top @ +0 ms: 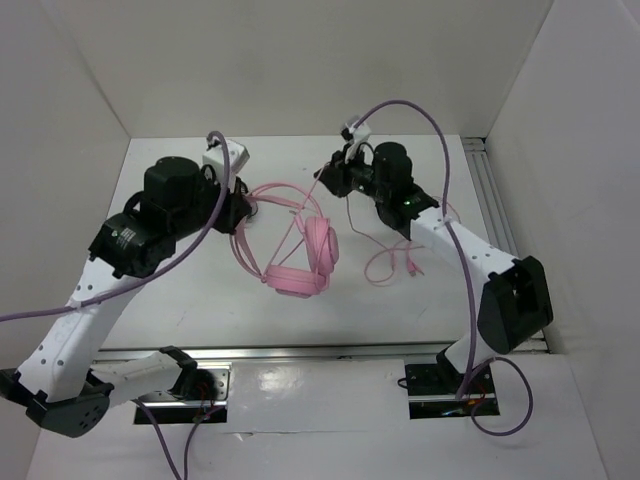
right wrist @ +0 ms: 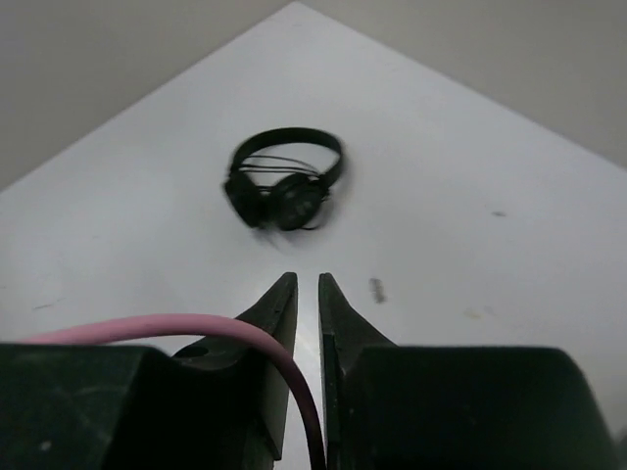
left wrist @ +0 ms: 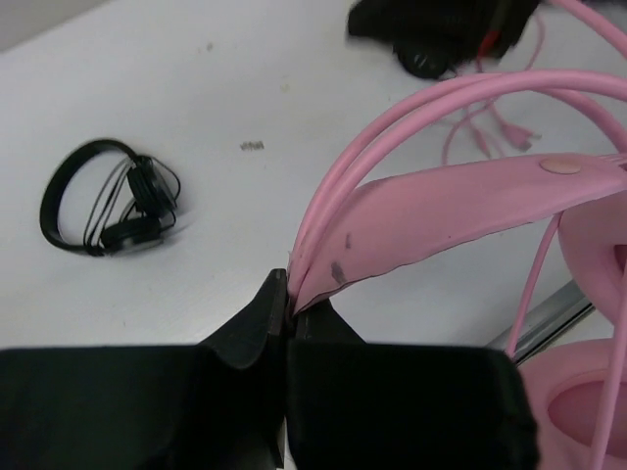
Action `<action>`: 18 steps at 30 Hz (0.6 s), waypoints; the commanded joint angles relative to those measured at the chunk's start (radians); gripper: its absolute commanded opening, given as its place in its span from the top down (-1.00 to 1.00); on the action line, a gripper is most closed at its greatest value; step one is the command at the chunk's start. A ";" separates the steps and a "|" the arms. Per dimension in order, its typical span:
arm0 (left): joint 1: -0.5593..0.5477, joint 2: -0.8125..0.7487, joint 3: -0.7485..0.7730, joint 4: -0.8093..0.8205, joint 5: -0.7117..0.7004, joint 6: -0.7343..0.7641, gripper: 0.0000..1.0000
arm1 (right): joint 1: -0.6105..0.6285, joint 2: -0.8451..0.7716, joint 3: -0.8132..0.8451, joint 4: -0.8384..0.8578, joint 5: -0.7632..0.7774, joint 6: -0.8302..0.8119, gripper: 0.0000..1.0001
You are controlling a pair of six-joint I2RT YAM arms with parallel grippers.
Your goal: Wrap the headphones
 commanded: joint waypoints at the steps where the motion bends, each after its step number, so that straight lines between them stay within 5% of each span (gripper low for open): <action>1: -0.008 -0.005 0.201 0.023 0.089 -0.084 1.00 | 0.076 0.058 -0.104 0.312 -0.231 0.186 0.55; 6: -0.008 0.044 0.403 0.023 0.031 -0.208 1.00 | 0.131 0.216 -0.177 0.553 -0.295 0.354 0.43; 14: 0.006 0.158 0.577 0.051 -0.400 -0.317 1.00 | 0.209 0.391 -0.361 0.965 -0.361 0.550 0.34; 18: 0.061 0.297 0.699 0.053 -0.474 -0.326 1.00 | 0.297 0.403 -0.508 1.154 -0.329 0.598 0.62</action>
